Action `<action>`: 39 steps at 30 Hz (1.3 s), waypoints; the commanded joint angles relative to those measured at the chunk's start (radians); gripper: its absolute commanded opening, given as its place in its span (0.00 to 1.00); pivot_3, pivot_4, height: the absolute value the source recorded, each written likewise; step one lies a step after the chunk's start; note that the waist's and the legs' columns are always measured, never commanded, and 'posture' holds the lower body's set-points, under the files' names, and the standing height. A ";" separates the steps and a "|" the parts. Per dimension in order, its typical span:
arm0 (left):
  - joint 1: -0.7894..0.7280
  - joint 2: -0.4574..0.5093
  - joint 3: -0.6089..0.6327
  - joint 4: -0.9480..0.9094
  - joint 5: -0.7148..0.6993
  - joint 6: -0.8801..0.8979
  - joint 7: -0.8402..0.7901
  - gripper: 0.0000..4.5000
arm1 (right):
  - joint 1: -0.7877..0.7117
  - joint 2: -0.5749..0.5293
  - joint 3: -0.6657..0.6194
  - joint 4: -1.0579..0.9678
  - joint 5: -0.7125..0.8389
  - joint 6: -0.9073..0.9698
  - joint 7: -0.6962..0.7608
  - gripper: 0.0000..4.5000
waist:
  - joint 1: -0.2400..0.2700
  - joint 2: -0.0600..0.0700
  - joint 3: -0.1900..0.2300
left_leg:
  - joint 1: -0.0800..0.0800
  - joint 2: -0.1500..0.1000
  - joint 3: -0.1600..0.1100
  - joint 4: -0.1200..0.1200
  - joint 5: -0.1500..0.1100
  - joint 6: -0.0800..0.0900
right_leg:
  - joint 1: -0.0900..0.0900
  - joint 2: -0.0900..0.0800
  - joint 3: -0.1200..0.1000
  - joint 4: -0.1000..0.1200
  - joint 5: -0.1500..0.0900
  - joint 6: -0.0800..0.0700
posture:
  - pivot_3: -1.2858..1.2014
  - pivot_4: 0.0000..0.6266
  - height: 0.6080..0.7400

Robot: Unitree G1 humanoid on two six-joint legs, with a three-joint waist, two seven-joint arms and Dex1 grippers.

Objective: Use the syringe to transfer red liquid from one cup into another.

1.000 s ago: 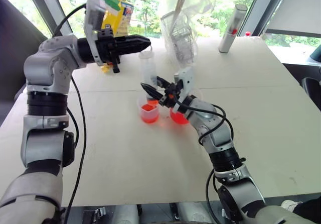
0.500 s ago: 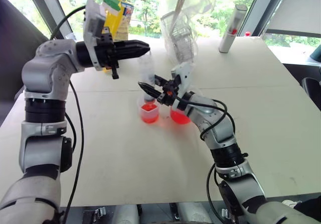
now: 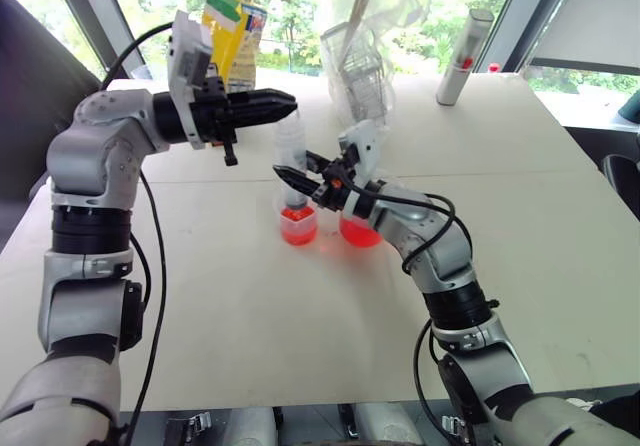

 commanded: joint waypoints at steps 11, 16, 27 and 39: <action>-0.042 -0.002 0.073 0.093 -0.047 0.069 0.075 0.99 | -0.017 0.051 -0.044 -0.120 0.032 -0.053 -0.024 0.30 | 0.000 0.000 0.000 | 0.000 0.000 -0.001 0.000 0.000 0.000 | 0.000 0.000 0.000 0.000 0.000 0.000 | 0.52 0.24 0.99; 0.026 0.072 0.078 0.046 -0.055 0.075 0.040 0.99 | -0.021 0.052 -0.063 -0.126 0.035 -0.025 -0.047 0.30 | -0.003 0.000 0.000 | 0.000 0.000 0.000 -0.001 0.000 0.000 | -0.001 0.000 0.000 0.000 0.000 0.000 | 0.52 0.24 0.99; 0.298 0.070 0.041 -0.162 -0.031 0.004 0.099 0.99 | -0.268 -0.097 -0.275 -0.166 0.128 0.343 -0.230 0.30 | 0.004 0.000 0.000 | -0.001 0.000 0.000 0.000 0.000 -0.001 | -0.001 -0.005 0.000 0.000 0.000 0.000 | 0.52 0.24 0.99; 0.494 -0.017 0.074 -0.343 -0.076 -0.031 0.212 0.99 | -0.446 -0.572 -0.317 -0.031 0.179 1.098 -0.211 0.30 | 0.017 0.000 0.000 | -0.001 0.001 0.003 -0.005 0.000 0.000 | -0.003 -0.004 0.003 -0.004 0.000 0.000 | 0.52 0.24 0.99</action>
